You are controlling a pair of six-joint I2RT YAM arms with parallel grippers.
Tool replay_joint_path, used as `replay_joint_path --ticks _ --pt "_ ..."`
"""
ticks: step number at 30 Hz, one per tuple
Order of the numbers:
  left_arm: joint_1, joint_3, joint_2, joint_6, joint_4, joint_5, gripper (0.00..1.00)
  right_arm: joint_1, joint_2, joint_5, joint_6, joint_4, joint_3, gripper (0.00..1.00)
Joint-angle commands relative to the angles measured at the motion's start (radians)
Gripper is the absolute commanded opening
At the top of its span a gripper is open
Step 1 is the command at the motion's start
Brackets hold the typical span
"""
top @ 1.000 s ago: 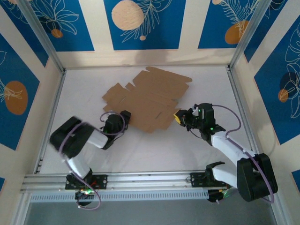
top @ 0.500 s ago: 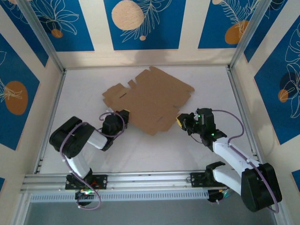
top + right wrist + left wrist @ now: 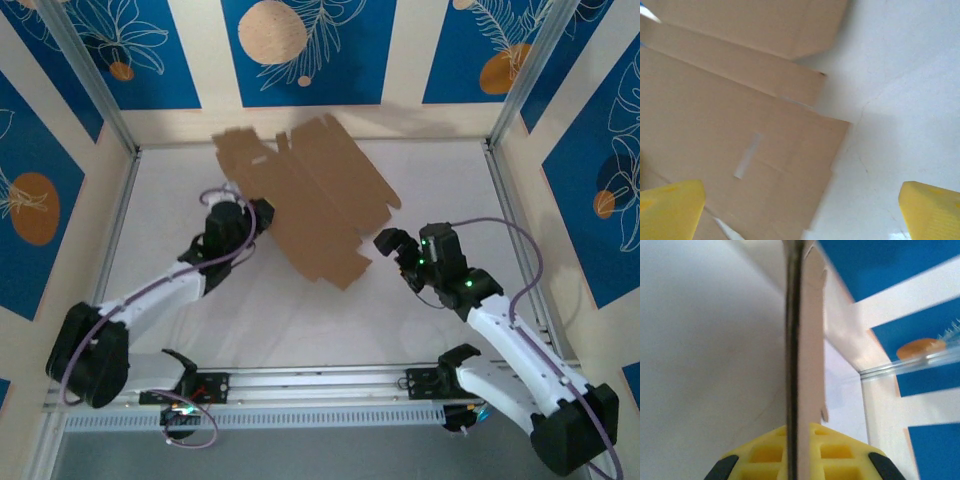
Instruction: Fold the paper box
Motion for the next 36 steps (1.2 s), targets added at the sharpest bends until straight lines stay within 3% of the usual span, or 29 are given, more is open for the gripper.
replay_joint_path --ticks 1,4,11,16,19,22,24,28,31,33,36 --pt "0.023 0.182 0.003 0.401 -0.352 0.028 0.00 0.036 -0.012 0.153 -0.184 -0.250 0.100 0.97" --pt "0.038 0.387 0.108 0.618 -0.527 0.189 0.00 0.039 0.014 0.186 -0.367 -0.269 0.206 0.94" --pt "0.032 0.808 0.281 0.915 -0.896 0.356 0.00 0.019 0.218 0.158 -0.735 -0.312 0.533 0.93" --pt "0.009 0.950 0.280 1.078 -0.971 0.305 0.00 -0.022 0.256 0.071 -0.920 -0.182 0.598 0.91" --pt "-0.026 0.967 0.291 1.319 -1.021 0.306 0.00 -0.023 0.264 0.051 -1.053 -0.080 0.599 0.89" --pt "-0.064 0.959 0.304 1.502 -1.029 0.189 0.00 -0.027 0.285 0.046 -1.153 -0.014 0.610 0.87" --pt "-0.066 0.984 0.327 1.577 -1.035 0.117 0.00 -0.044 0.294 -0.016 -1.215 0.012 0.619 0.77" --pt "-0.072 1.014 0.362 1.693 -0.984 0.000 0.00 -0.076 0.296 -0.094 -1.212 0.009 0.653 0.77" --pt "-0.084 1.025 0.385 1.759 -0.932 -0.042 0.00 -0.126 0.303 -0.199 -1.057 -0.033 0.712 0.79" --pt "-0.090 1.033 0.403 1.789 -0.920 -0.044 0.00 -0.175 0.328 -0.348 -0.915 -0.105 0.789 0.75" --pt "-0.099 1.040 0.424 1.809 -0.921 -0.029 0.00 -0.182 0.393 -0.396 -0.773 -0.232 0.913 0.61"
